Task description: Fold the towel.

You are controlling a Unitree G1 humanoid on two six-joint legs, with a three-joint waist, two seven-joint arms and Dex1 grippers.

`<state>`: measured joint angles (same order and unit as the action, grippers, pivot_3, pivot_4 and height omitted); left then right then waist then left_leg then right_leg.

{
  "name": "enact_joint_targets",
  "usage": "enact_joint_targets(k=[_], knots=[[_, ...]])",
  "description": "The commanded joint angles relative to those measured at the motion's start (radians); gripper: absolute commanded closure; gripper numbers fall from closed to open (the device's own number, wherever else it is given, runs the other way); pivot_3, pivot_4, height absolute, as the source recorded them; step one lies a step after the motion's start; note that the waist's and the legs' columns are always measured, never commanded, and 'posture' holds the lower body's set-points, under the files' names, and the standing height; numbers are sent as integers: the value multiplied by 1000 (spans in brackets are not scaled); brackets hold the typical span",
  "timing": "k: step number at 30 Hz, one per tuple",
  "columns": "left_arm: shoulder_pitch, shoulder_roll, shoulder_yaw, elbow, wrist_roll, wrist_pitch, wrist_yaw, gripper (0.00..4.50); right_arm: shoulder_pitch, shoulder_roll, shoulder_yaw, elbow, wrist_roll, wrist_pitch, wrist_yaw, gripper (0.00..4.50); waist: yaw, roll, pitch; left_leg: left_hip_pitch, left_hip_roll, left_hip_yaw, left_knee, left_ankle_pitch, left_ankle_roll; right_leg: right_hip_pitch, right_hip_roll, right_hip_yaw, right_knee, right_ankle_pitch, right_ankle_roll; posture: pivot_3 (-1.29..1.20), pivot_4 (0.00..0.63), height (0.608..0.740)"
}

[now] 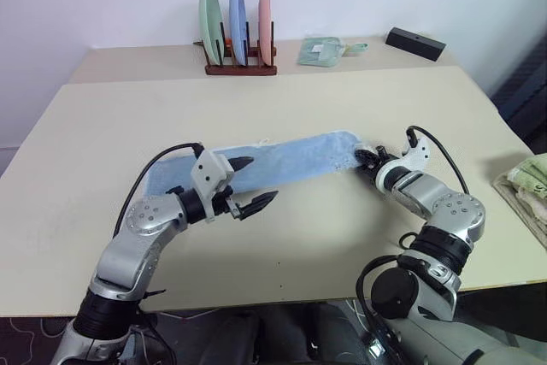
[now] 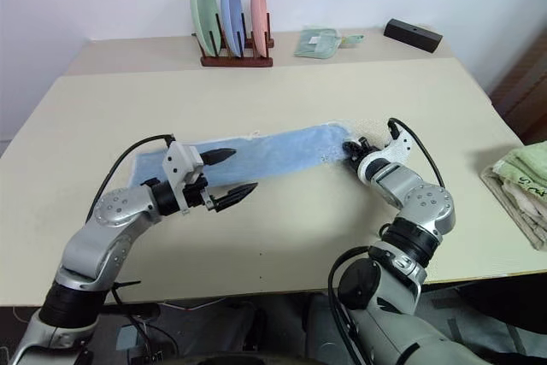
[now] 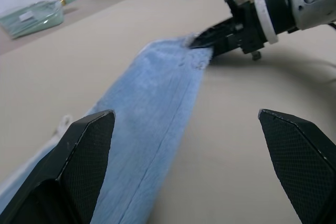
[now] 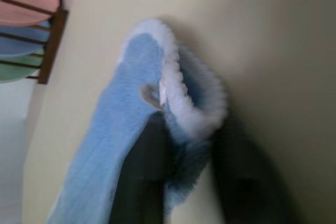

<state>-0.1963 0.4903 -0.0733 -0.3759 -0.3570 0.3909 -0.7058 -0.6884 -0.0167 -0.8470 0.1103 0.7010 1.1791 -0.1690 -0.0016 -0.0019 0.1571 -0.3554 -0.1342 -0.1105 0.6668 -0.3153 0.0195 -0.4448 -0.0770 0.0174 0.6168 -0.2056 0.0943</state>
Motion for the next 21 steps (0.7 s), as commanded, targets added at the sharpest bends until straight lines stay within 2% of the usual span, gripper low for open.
enact_joint_targets(k=[1,5,10,12,16,21], knots=[[19,7,43,-58,-11,3,25,0,26,-23,19,-46,27,-25,-6,4461,1,0,0,0,0,0,0,0,0,0,0,0,0,0,0,0,150,737],[26,12,99,-7,-21,17,54,0,145,-131,44,-273,92,32,43,4461,16,2,0,-2,0,0,-1,0,1,-1,0,0,-1,0,0,0,150,737],[-15,2,74,40,-16,-4,20,0,230,-270,22,-375,131,52,55,4461,11,2,0,-1,-1,0,0,-1,2,0,-1,0,-2,0,0,0,150,737],[-33,-3,58,66,-6,-18,2,0,250,-328,63,-407,127,51,85,4461,6,2,0,0,0,0,0,-1,1,0,0,0,-2,0,0,0,150,737],[-75,-22,30,113,8,-40,-17,0,317,-484,319,-482,37,-34,243,4461,-1,3,-1,-1,1,1,-1,-1,1,0,0,0,-2,0,0,0,150,737],[-90,-35,20,130,18,-57,-16,0,362,-694,731,-581,-154,-246,488,4461,-9,3,0,-1,1,1,-1,-1,1,0,0,-1,-2,-1,1,0,150,737]])
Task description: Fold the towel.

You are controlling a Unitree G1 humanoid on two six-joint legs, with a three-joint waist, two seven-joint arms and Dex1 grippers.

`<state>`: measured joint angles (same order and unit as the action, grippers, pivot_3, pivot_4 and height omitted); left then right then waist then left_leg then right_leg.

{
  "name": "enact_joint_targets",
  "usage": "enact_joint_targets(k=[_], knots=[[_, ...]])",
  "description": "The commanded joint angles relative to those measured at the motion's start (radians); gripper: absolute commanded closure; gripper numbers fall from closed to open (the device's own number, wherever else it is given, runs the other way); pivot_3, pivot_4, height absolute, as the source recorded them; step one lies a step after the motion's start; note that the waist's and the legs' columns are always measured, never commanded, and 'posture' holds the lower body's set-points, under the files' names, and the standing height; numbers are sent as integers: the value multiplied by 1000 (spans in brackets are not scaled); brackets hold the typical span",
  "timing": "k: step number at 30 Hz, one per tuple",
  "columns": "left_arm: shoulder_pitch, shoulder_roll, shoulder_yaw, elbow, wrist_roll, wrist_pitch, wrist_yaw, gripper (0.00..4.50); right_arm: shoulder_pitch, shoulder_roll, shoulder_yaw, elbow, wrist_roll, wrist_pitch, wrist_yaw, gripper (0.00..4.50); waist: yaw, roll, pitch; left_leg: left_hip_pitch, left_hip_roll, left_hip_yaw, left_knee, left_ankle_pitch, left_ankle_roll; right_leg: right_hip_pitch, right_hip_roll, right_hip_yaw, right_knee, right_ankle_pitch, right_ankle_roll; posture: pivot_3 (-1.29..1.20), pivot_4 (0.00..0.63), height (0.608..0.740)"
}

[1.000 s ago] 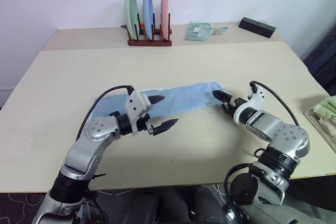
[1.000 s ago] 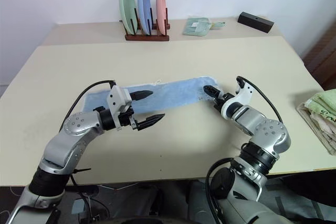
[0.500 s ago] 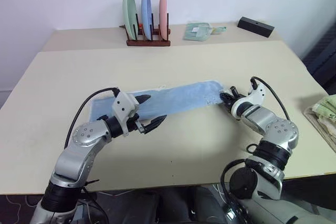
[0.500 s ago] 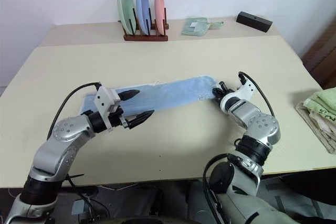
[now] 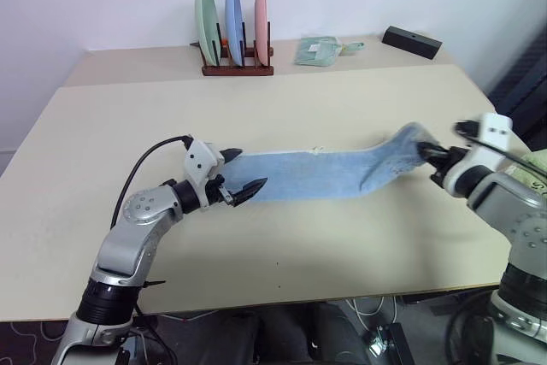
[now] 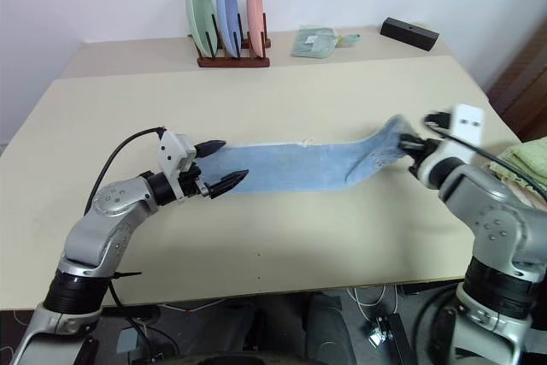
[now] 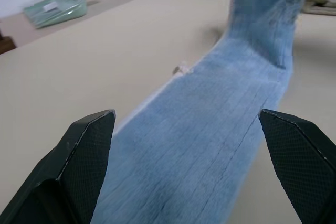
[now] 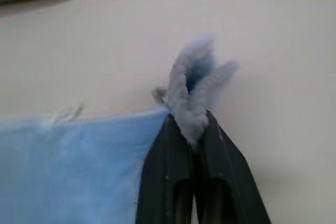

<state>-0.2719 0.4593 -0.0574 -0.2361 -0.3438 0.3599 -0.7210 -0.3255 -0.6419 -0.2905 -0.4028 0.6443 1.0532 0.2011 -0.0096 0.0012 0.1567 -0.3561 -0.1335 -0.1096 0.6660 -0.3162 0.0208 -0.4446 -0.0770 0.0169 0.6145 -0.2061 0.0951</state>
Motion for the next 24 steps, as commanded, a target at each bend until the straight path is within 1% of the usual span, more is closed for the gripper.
enact_joint_targets(k=[1,3,4,6,10,15,16,18,19,21,24], knots=[[-12,-5,5,-13,5,-27,2,0,-13,-94,257,-67,-143,-160,156,4461,-1,0,0,0,0,0,0,0,0,0,0,0,0,0,0,0,150,737],[0,-6,10,-26,6,-26,8,0,-41,-126,402,-48,-237,-234,218,4461,0,-1,1,0,0,0,0,0,0,0,0,0,0,0,0,0,150,737],[11,-5,15,-37,6,-24,14,0,-58,-123,464,-28,-280,-265,236,4461,0,-1,1,0,0,0,0,0,0,0,0,0,0,0,0,0,150,737],[28,-3,22,-56,7,-18,25,0,-84,-97,533,15,-337,-305,254,4461,1,-2,1,0,0,0,0,0,0,0,0,0,0,0,0,0,150,737],[67,4,39,-97,1,-2,49,0,-113,-44,611,69,-403,-345,289,4461,8,-3,2,-1,0,-1,1,0,0,0,0,0,-1,0,0,0,150,737],[102,11,50,-132,-1,12,68,0,-110,-1,620,101,-468,-370,293,4461,24,-3,2,-1,0,-1,1,0,0,0,0,0,-1,0,0,0,150,737],[108,11,51,-137,-1,13,70,0,-105,2,611,98,-460,-369,311,4461,25,-3,2,-1,0,-1,1,0,0,0,0,0,-1,0,0,0,150,737],[114,12,50,-141,-1,16,73,0,-95,-1,590,85,-448,-373,341,3917,25,-3,2,-1,-1,-1,1,0,0,0,0,0,-1,0,0,0,150,737],[116,13,51,-142,-3,18,74,0,-89,-5,576,74,-439,-376,358,3566,24,-3,2,-1,-1,-1,1,0,0,0,0,0,-1,0,0,0,150,737],[118,14,52,-144,-6,21,75,0,-77,-12,553,56,-430,-385,386,2632,23,-3,2,-1,-1,-1,1,0,0,0,0,-1,-1,0,0,0,150,737],[127,11,73,-141,-19,40,89,0,-26,-48,470,-18,-395,-469,455,1034,25,-3,2,-1,0,-1,1,0,0,0,0,-1,-1,0,0,0,150,737]])
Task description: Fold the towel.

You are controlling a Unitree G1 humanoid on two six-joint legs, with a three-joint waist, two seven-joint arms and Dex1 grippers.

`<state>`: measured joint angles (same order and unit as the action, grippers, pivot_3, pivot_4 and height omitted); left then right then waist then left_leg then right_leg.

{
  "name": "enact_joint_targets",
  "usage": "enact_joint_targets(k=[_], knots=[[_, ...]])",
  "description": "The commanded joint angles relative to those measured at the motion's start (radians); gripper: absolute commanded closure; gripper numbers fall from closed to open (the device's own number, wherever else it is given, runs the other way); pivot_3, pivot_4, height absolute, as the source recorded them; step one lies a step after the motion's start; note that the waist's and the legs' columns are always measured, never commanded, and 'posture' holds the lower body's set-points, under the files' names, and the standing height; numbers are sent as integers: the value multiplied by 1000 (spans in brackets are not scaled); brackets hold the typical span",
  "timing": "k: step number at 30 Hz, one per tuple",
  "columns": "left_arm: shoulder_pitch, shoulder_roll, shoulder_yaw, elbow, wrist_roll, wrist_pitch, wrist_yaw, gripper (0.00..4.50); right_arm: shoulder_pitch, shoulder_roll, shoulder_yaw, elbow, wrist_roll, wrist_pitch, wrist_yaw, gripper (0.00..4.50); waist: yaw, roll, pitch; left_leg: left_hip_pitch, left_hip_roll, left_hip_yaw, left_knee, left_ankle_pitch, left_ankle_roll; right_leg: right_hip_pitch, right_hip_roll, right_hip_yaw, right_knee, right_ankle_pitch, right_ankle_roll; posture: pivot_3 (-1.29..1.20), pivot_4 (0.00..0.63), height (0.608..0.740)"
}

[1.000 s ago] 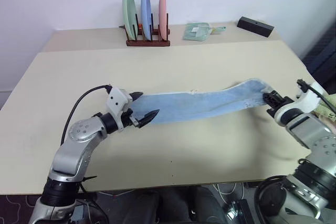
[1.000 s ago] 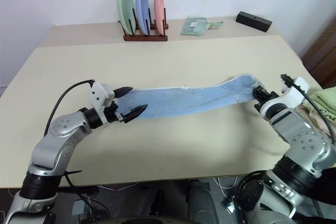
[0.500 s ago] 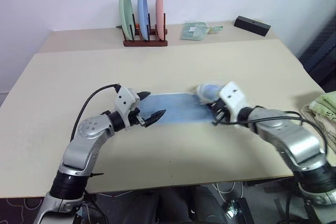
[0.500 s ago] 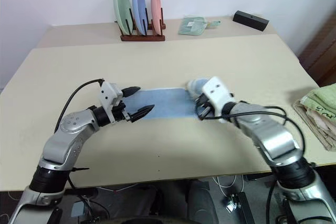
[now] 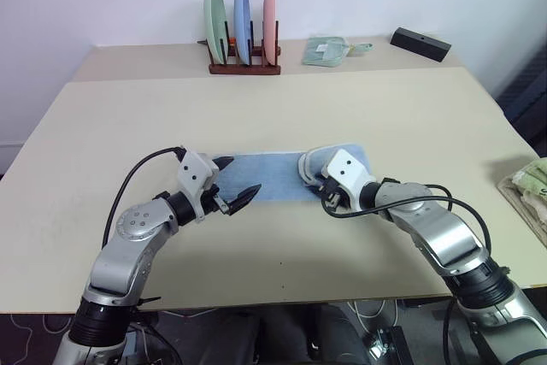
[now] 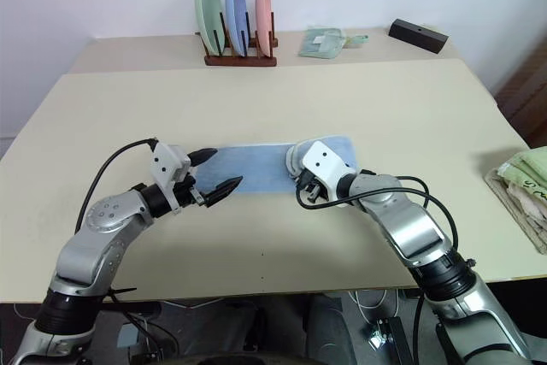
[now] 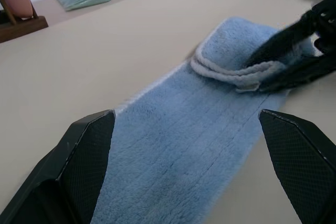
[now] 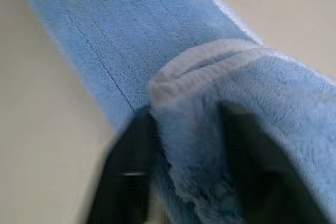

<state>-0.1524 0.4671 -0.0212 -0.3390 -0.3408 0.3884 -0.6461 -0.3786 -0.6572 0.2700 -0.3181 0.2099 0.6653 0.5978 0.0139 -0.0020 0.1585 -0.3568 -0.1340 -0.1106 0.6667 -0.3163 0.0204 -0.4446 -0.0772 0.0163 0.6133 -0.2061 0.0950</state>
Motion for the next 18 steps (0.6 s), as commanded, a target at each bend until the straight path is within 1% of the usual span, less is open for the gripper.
enact_joint_targets(k=[1,3,4,5,7,9,10,11,12,15,18], knots=[[15,0,51,-37,-29,21,26,0,52,-52,-129,-134,66,-105,96,650,2,0,0,0,0,0,0,0,0,0,0,0,0,0,0,0,150,737],[38,-6,76,-41,-38,39,55,0,85,-57,-219,-161,153,-104,146,650,1,0,0,0,0,0,0,0,0,0,0,0,-1,0,0,0,150,737],[51,-6,83,-44,-36,44,66,0,85,-42,-257,-153,188,-96,145,807,-1,-1,0,0,0,0,0,0,0,0,0,0,-1,0,0,0,150,737],[62,-5,84,-48,-29,47,75,0,73,-19,-284,-131,204,-85,125,1177,-3,-1,0,1,0,0,0,0,0,1,0,0,-1,0,0,0,150,737],[88,0,76,-48,2,42,97,0,28,35,-303,-43,182,-78,54,2086,-4,-1,0,1,0,0,0,0,0,1,0,0,0,0,0,0,150,737],[108,-1,63,-42,43,22,125,0,1,71,-279,47,125,-127,22,3066,-2,-1,0,2,1,0,0,0,0,1,1,0,0,0,0,0,150,737],[117,-10,62,-44,48,19,137,0,-6,93,-267,93,104,-154,11,3664,-1,-1,0,2,1,0,0,0,0,1,1,0,0,0,0,0,150,737],[126,-19,62,-51,47,17,145,0,-10,113,-257,135,86,-181,4,4136,1,-2,0,1,1,0,0,0,0,1,0,0,0,0,0,0,150,737],[134,-27,64,-59,44,15,151,0,-13,129,-248,175,69,-211,0,4450,2,-2,0,1,1,0,-1,0,0,1,0,0,0,0,0,0,150,737],[163,-54,66,-79,49,6,178,0,-27,179,-192,330,-2,-306,-5,4450,-1,-2,0,0,0,0,-1,0,0,0,0,0,-1,0,0,0,150,737],[186,-66,61,-98,60,-2,191,0,-15,197,-142,449,-68,-390,5,4450,-1,-1,0,1,0,0,-1,0,0,0,0,0,0,0,0,0,150,737]])
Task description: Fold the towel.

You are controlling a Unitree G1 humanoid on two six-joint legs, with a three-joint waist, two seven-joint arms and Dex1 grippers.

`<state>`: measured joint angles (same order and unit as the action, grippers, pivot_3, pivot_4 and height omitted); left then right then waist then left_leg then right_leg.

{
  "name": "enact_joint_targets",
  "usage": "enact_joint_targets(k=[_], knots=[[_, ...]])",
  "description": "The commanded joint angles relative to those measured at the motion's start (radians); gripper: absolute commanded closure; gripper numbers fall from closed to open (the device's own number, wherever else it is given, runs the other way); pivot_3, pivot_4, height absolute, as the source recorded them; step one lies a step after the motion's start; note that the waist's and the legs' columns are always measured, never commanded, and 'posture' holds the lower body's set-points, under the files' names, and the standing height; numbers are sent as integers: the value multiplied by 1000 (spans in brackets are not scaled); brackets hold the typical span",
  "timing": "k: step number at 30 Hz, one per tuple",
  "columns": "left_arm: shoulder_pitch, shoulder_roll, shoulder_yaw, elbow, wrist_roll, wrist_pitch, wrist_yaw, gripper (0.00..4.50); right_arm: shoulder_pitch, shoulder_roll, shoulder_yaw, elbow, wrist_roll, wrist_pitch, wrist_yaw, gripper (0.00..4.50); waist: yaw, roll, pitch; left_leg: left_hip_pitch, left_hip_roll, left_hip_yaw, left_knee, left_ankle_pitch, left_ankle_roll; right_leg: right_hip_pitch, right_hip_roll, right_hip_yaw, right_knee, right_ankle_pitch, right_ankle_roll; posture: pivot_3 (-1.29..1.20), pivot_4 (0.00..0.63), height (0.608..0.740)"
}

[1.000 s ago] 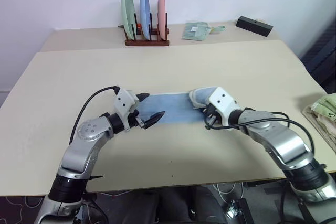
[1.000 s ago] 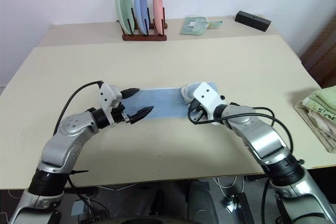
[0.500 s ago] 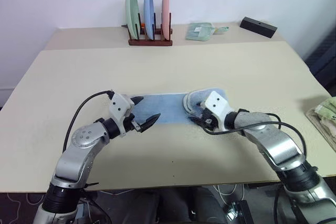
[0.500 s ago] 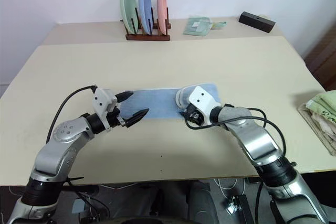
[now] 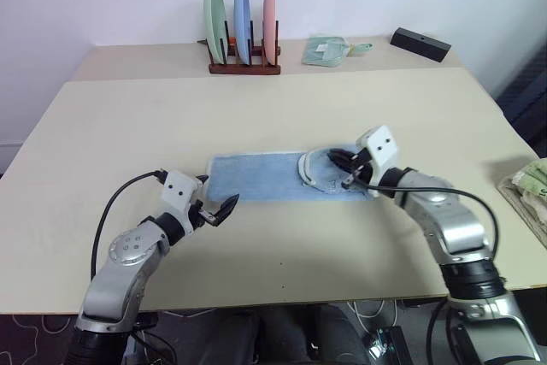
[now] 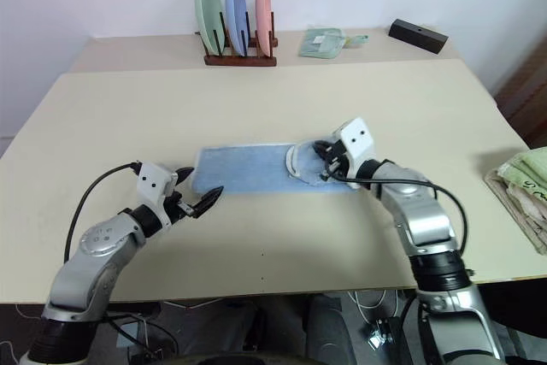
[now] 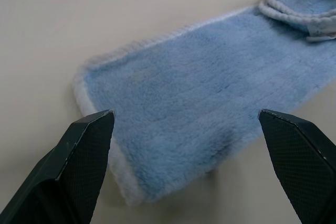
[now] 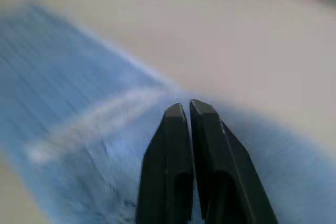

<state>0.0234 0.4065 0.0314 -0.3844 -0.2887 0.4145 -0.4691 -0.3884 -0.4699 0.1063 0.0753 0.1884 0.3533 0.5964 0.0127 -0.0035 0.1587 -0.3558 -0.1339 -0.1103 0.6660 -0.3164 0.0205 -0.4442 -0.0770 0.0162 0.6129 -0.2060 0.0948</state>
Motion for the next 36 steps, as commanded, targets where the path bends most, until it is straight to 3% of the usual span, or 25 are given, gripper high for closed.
enact_joint_targets(k=[1,7,11,16,20,27,36], knots=[[14,-8,10,-59,6,-27,16,0,0,14,30,78,-59,-95,8,4450,0,0,0,0,0,0,0,0,0,0,0,0,0,0,0,0,150,737],[35,-10,15,-83,-5,-20,18,0,8,34,28,111,-83,-146,12,4450,-2,0,0,1,0,0,0,0,0,1,0,0,1,0,0,0,150,737],[59,-8,26,-111,-40,18,10,0,-7,20,-15,25,-44,-143,27,4450,-1,0,0,1,0,0,0,0,0,1,0,0,1,0,0,0,150,737],[116,-67,126,-201,-342,303,64,0,-74,-28,-52,-146,-16,-142,73,2289,-3,0,0,0,0,0,0,0,0,-1,0,0,1,0,0,0,150,737],[109,-108,159,-228,-447,429,164,0,-81,-52,-34,-185,-27,-164,115,419,2,-1,0,0,0,-1,0,0,0,1,0,0,1,0,0,0,150,737],[-25,-421,405,-103,-758,489,658,0,-78,-48,5,-142,-90,-249,122,419,2,-2,0,0,0,-1,1,1,-1,1,0,-1,1,0,0,0,150,737],[-154,-406,398,58,-832,498,813,0,-101,-24,13,-118,-108,-276,115,419,4,-2,0,2,0,-1,1,1,-3,2,0,-1,1,0,0,0,150,737]])
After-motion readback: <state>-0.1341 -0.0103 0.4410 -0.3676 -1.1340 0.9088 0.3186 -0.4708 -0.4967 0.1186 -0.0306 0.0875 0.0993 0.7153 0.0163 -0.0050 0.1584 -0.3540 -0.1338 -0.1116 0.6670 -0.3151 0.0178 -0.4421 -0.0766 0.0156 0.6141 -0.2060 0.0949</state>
